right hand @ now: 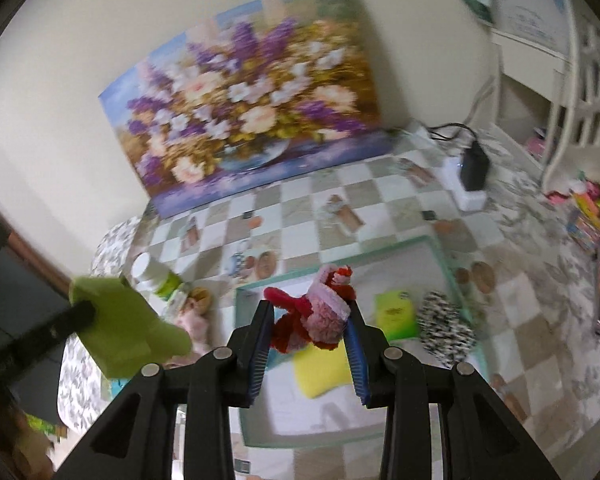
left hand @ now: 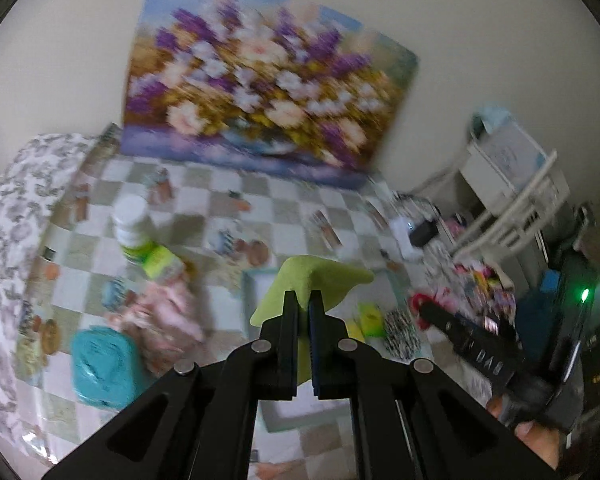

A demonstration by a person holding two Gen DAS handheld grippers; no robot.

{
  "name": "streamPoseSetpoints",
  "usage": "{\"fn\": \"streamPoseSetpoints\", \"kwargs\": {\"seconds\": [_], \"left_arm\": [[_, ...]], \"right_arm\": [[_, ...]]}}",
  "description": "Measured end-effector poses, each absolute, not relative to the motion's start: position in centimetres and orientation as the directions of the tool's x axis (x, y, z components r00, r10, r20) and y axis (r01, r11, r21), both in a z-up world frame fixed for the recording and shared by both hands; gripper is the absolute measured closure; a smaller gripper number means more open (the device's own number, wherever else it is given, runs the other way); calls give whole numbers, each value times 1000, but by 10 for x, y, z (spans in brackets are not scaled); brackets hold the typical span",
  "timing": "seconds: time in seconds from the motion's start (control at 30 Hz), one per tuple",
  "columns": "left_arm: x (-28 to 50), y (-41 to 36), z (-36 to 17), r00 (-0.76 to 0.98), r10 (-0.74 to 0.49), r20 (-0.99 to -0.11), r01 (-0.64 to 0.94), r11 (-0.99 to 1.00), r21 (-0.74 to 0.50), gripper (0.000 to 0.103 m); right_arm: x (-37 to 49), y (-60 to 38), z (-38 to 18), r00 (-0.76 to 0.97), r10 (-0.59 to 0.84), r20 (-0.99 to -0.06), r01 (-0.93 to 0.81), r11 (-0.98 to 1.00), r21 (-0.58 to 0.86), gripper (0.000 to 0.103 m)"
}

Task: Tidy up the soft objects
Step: 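Carry cloth and plush toy into the white tray and open both grippers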

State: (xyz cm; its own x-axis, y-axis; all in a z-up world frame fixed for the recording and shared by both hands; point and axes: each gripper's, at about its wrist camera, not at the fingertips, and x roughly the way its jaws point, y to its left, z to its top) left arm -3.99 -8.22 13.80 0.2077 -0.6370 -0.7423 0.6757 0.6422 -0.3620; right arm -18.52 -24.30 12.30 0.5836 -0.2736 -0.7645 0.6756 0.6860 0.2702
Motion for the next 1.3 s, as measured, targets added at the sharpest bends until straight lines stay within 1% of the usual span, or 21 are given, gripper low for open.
{"fn": "streamPoseSetpoints", "kwargs": {"seconds": [0.13,0.33,0.47,0.6,0.7,0.93,1.1,1.3], "left_arm": [[-62,-105,114,159,-605,-780,714,616,-332,99],[-82,-124,87,86,-589,-804,729,587,-352,99],[-98,-135,70,58,-564,-824,751,568,-336,99],[-102,-142,54,10,-539,-842,749,562,-351,99],[-101,-143,46,5,-518,-856,745,572,-342,99],[-93,-146,30,-21,-484,-875,726,594,-346,99],[-87,-150,3,-11,-380,-925,711,648,-275,99],[-80,-149,-27,-54,-293,-955,681,689,-250,98]], "right_arm": [[-204,-254,118,558,-299,-774,713,650,263,65],[-227,-268,107,512,-325,-795,765,593,251,65],[-240,-273,104,482,-349,-804,793,563,231,65],[-245,-278,100,455,-362,-814,812,544,212,65],[-242,-279,96,434,-355,-828,821,534,201,65],[-235,-285,76,414,-299,-860,818,537,206,64],[-219,-289,35,302,-233,-924,825,550,131,63],[-210,-290,-5,228,-145,-963,816,567,107,63]]}}
